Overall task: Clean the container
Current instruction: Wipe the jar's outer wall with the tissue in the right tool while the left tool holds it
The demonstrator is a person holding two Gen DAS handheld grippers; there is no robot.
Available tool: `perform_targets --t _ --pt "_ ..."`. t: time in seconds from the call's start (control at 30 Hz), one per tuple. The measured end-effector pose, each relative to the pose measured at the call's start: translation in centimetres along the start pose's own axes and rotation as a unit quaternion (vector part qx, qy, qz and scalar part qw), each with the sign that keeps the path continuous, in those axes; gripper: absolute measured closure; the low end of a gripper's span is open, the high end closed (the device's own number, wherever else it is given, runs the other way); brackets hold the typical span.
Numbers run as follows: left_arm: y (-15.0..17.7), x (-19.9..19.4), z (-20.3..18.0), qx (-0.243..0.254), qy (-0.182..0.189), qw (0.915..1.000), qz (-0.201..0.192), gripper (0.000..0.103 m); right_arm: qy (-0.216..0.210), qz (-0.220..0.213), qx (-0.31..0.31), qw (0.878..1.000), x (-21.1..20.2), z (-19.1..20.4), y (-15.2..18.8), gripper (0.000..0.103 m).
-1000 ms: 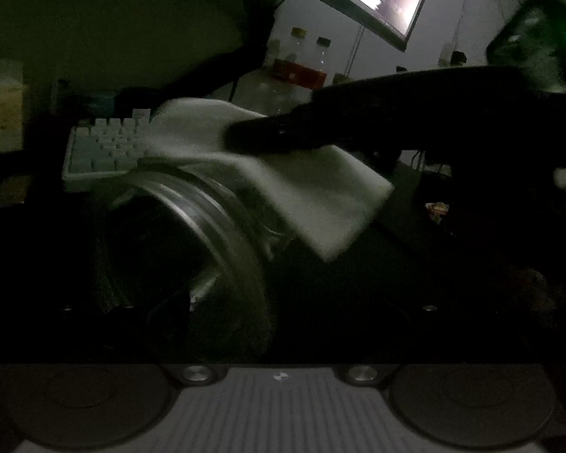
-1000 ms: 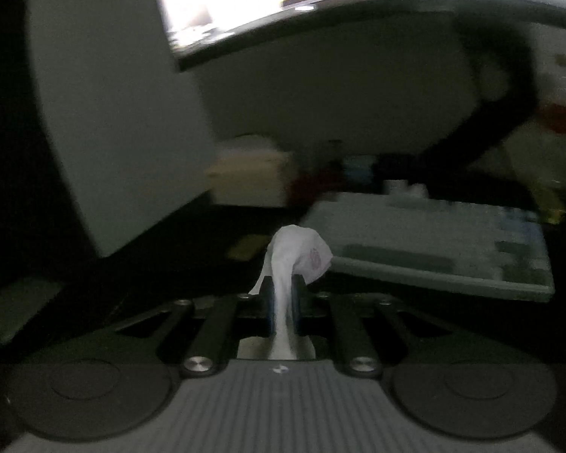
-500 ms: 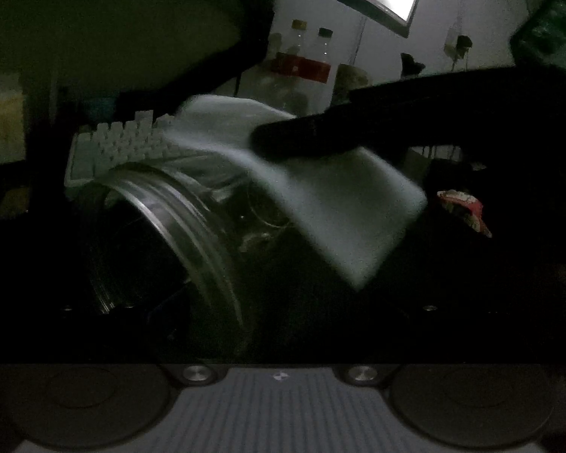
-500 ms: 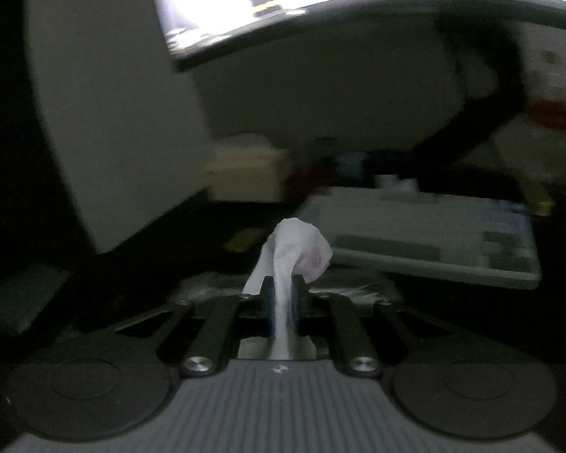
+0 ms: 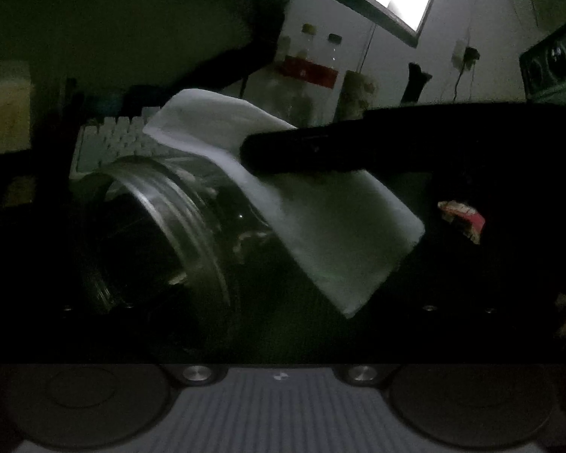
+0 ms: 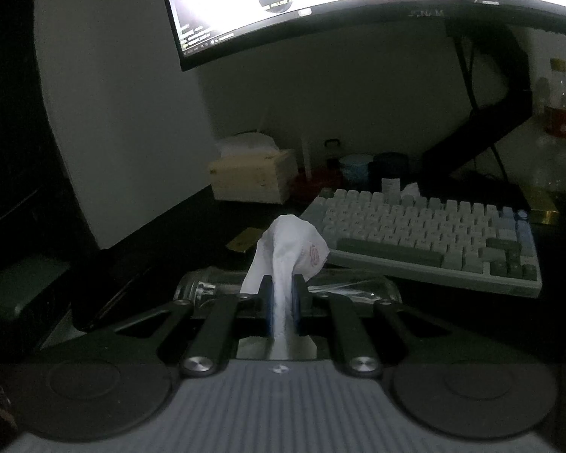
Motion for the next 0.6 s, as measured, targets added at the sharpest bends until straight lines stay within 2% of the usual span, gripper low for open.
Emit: perform_targets --t 0.23,0.6 --pt "0.28 0.21 -0.48 0.018 -0.012 0.9998 0.001 0.000 0.003 -0.001 0.015 1.000 -0.16 -0.02 0.10 0.091" --pt "-0.21 0.70 -0.68 0.024 -0.012 0.9996 0.013 0.000 0.010 -0.001 0.021 1.000 -0.25 0.44 0.07 0.091"
Point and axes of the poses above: each gripper's, at about its wrist camera, not at the fingertips, and x roughly the way its jaws point, z to its left, y to its underside, the point moved 3 cm from there along x, roughly the way its jaws point, and after that the axes turned 4 degrees about -x, right-handed, at the moved point
